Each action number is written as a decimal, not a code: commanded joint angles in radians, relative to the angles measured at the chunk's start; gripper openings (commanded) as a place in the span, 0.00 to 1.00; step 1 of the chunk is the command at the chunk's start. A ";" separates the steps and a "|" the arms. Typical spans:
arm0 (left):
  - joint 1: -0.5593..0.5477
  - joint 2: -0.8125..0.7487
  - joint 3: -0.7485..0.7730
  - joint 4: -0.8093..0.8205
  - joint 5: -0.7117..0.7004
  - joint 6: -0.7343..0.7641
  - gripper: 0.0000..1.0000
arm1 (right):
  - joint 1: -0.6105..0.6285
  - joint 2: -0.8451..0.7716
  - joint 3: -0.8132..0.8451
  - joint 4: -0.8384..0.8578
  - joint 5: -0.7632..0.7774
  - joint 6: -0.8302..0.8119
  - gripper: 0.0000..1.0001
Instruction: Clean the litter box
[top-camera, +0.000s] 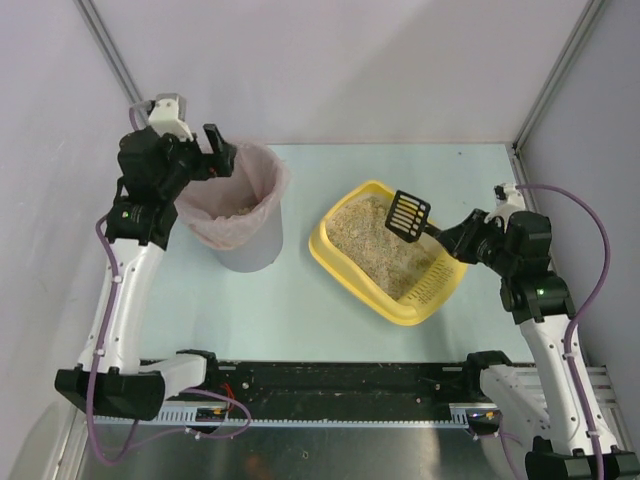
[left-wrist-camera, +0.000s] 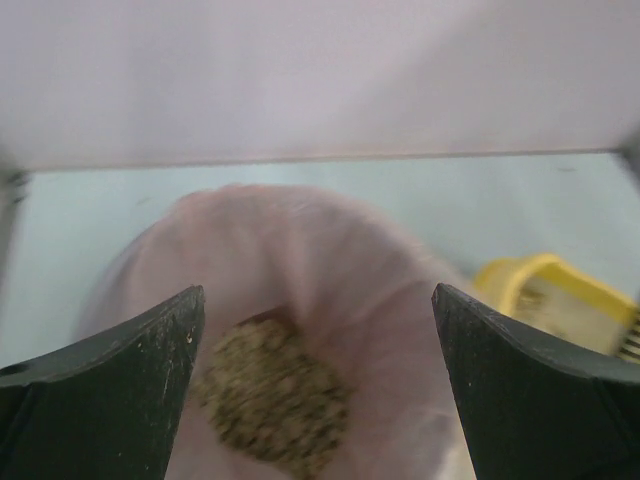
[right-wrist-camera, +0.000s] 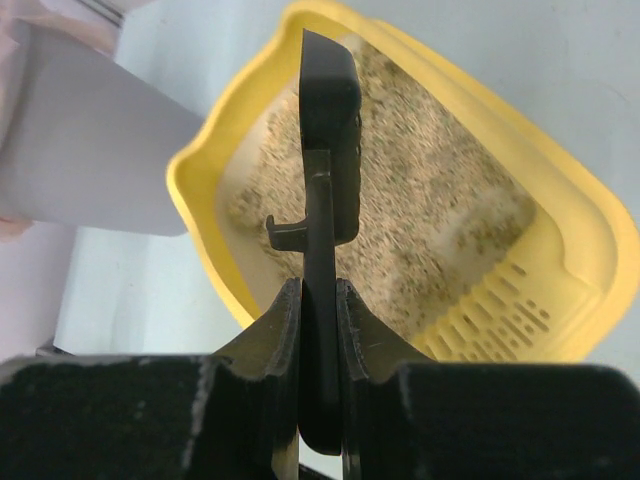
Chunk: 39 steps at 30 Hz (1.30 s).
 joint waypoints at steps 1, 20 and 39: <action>0.024 -0.061 -0.067 -0.103 -0.359 0.132 1.00 | 0.002 0.032 0.070 -0.159 0.060 -0.020 0.00; 0.247 0.123 -0.151 -0.105 -0.176 0.104 0.78 | 0.052 0.327 0.073 -0.207 0.072 0.015 0.00; 0.251 0.212 -0.167 -0.105 0.037 0.051 0.00 | 0.082 0.387 -0.200 0.170 0.058 0.226 0.00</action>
